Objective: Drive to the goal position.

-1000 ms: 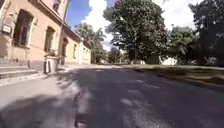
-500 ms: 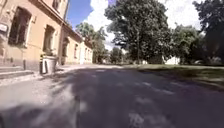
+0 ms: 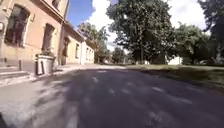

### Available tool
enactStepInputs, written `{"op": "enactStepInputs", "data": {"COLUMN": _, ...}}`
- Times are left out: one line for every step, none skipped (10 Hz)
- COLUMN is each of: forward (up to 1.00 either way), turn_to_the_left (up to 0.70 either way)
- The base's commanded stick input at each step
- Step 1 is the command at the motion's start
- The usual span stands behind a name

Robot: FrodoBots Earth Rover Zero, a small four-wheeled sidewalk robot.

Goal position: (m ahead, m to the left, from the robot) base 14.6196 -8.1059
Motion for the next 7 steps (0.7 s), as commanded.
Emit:
{"op": "enactStepInputs", "data": {"forward": 1.0, "turn_to_the_left": 0.0}}
{"op": "enactStepInputs", "data": {"forward": 1.0, "turn_to_the_left": 0.0}}
{"op": "enactStepInputs", "data": {"forward": 1.0, "turn_to_the_left": 0.0}}
{"op": "enactStepInputs", "data": {"forward": 1.0, "turn_to_the_left": 0.0}}
{"op": "enactStepInputs", "data": {"forward": 1.0, "turn_to_the_left": 0.0}}
{"op": "enactStepInputs", "data": {"forward": 1.0, "turn_to_the_left": 0.0}}
{"op": "enactStepInputs", "data": {"forward": 1.0, "turn_to_the_left": 0.0}}
